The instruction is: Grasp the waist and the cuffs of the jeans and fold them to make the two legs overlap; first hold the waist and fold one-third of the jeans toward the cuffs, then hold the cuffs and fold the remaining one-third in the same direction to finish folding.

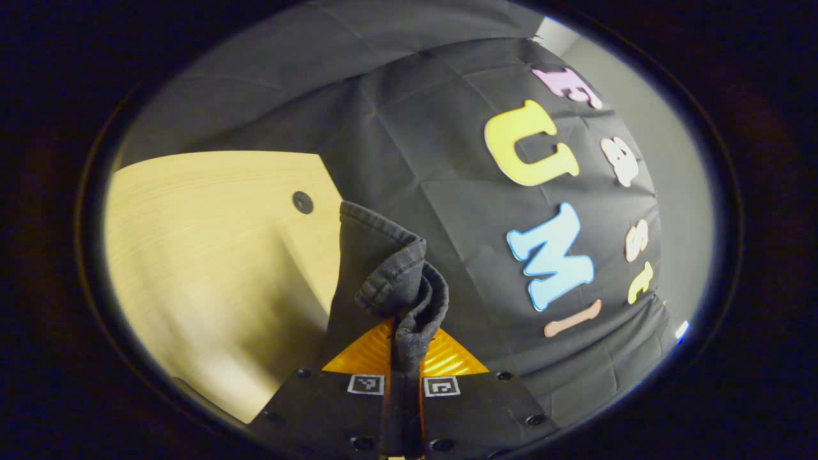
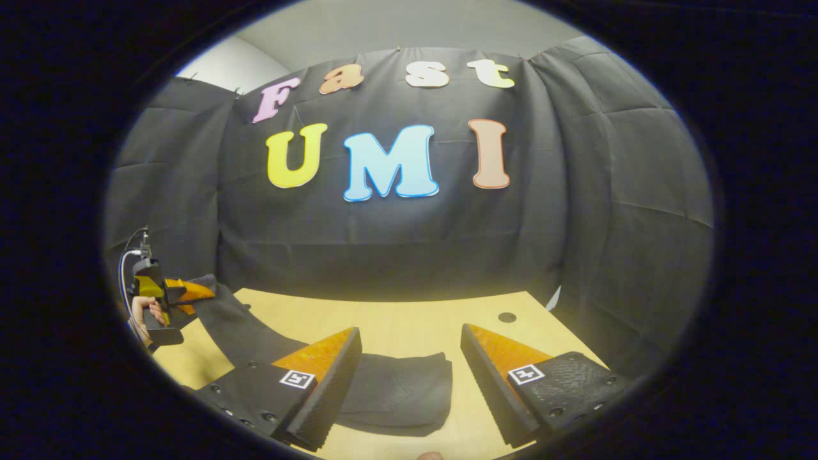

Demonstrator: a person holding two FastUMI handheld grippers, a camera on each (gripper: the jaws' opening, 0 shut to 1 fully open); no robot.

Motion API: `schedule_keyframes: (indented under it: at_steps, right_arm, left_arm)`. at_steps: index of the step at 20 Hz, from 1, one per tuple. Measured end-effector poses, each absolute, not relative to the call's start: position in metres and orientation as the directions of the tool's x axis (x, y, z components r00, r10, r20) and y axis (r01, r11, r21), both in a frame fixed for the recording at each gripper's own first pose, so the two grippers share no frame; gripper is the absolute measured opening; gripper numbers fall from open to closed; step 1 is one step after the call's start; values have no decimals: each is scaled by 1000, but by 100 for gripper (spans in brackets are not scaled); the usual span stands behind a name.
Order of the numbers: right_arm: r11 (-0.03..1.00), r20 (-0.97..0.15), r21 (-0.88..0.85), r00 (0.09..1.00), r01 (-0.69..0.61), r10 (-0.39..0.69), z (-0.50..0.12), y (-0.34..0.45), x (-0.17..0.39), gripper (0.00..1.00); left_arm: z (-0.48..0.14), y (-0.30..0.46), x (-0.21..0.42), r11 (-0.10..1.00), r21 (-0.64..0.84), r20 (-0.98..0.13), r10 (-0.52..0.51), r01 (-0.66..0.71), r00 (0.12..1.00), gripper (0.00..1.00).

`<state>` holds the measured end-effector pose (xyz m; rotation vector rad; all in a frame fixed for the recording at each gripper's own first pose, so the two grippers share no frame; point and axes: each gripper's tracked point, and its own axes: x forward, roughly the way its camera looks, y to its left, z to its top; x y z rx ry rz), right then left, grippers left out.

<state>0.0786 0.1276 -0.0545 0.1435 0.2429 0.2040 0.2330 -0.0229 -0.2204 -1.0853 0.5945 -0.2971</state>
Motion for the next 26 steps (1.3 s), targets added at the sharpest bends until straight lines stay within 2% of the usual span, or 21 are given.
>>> schedule_keyframes:
  at_steps: [4, 6, 10, 15, 19, 23, 25, 26]
  right_arm:
    - [957, -194, 162, 944, -239, 268, -46, 123, 80, 93]
    - [958, -170, 141, 948, -248, 270, -42, 118, 78, 94]
    - [966, -133, 67, 957, -251, 258, -38, 95, 73, 94]
    - [953, -148, 34, 942, -300, 302, -50, 83, 57, 95]
    - [955, -166, 58, 941, -290, 296, -57, 75, 51, 95]
    - [963, -185, 66, 945, -261, 269, -62, 75, 49, 95]
    - [962, -201, 81, 941, -260, 271, -63, 78, 44, 95]
    - [964, -206, 90, 942, -250, 264, -63, 78, 42, 95]
  left_arm:
    - [-178, -116, 192, 483, -874, -276, -587, 55, 761, 8]
    - [-176, -147, 162, 503, -859, -279, -625, 102, 729, 8]
    - [-196, -240, 115, 538, -825, -324, -698, 169, 639, 8]
    - [-258, -346, 65, 618, -751, -442, -732, 233, 519, 8]
    - [-327, -366, 34, 699, -673, -560, -695, 242, 451, 8]
    - [-348, -365, 27, 697, -690, -579, -694, 197, 427, 8]
    - [-344, -364, 22, 673, -711, -558, -716, 203, 419, 15]
    - [-342, -363, 15, 674, -707, -558, -718, 214, 416, 27]
